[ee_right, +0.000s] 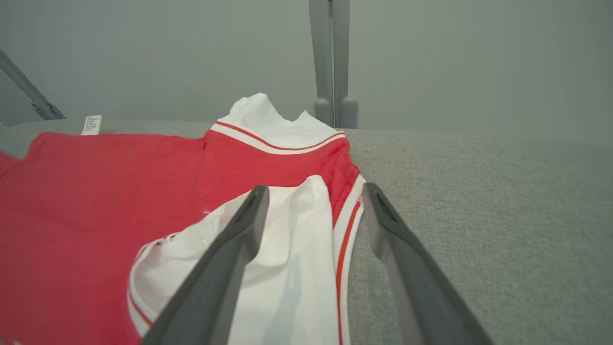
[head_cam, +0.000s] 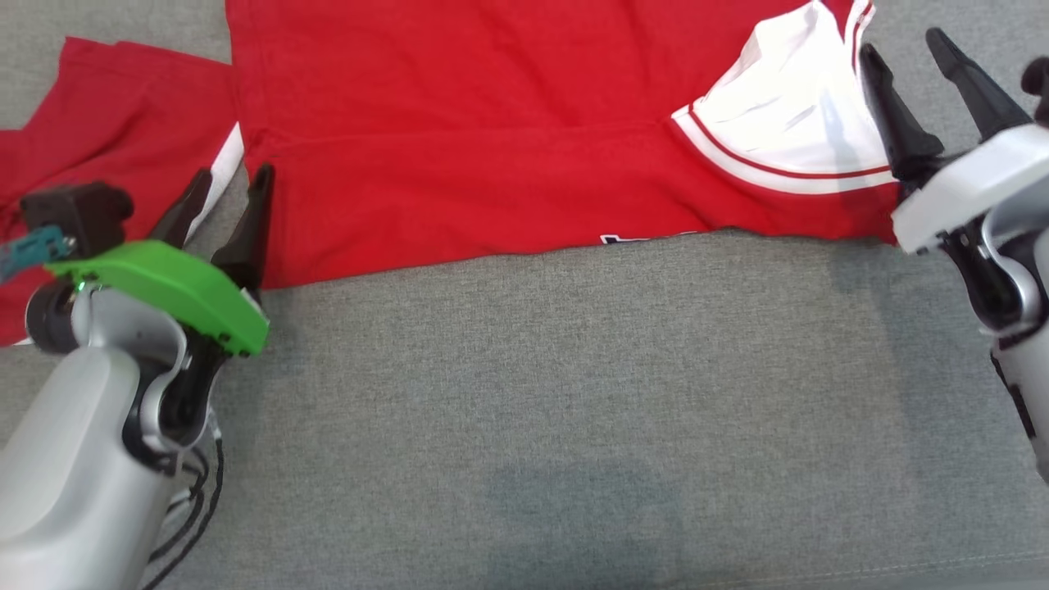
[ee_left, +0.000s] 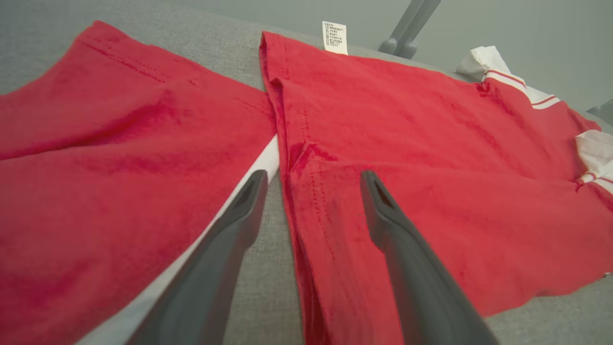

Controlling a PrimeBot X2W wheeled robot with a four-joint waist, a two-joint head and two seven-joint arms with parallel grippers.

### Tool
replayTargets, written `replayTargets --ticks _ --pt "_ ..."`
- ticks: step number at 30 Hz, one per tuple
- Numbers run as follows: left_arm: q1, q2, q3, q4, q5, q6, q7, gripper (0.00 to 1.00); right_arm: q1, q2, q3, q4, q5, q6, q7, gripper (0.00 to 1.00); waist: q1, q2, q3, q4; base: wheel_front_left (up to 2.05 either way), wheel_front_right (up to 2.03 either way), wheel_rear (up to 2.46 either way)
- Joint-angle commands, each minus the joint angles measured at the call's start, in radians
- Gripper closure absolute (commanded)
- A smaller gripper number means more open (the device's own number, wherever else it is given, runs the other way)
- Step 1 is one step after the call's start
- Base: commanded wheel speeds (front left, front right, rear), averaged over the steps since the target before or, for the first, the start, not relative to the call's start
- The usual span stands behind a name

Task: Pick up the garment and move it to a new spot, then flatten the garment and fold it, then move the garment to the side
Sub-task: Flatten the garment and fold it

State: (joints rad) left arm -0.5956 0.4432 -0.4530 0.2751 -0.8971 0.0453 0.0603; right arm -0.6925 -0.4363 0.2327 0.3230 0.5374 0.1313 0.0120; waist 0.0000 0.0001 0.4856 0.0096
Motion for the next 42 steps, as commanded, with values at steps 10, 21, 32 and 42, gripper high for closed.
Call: replayTargets --ticks 10,21,32,42 --pt "0.271 0.061 0.04 -0.285 -0.116 0.099 0.074 0.0 0.337 -0.029 -0.14 -0.262 0.04 -0.001 0.188 0.0 0.0 -0.0001 -0.046 -0.024 0.0 0.0 0.0" --pt "0.231 0.102 0.018 -0.315 -0.139 0.138 0.2 0.0 0.287 0.05 -0.13 -0.176 -0.021 -0.001 0.309 0.0 0.0 -0.0001 -0.005 -0.031 0.0 0.0 0.0" --pt "0.163 0.086 -0.035 -0.224 -0.147 0.115 0.295 1.0 0.196 0.041 -0.025 -0.092 0.048 0.0 0.473 1.0 0.0 -0.0001 -0.002 -0.013 0.0 0.0 0.0" --pt "0.208 0.215 -0.056 -0.289 -0.131 0.099 0.386 1.0 0.234 -0.127 -0.009 -0.24 0.193 -0.001 0.729 1.0 0.0 -0.0001 -0.069 -0.014 0.0 0.0 0.0"
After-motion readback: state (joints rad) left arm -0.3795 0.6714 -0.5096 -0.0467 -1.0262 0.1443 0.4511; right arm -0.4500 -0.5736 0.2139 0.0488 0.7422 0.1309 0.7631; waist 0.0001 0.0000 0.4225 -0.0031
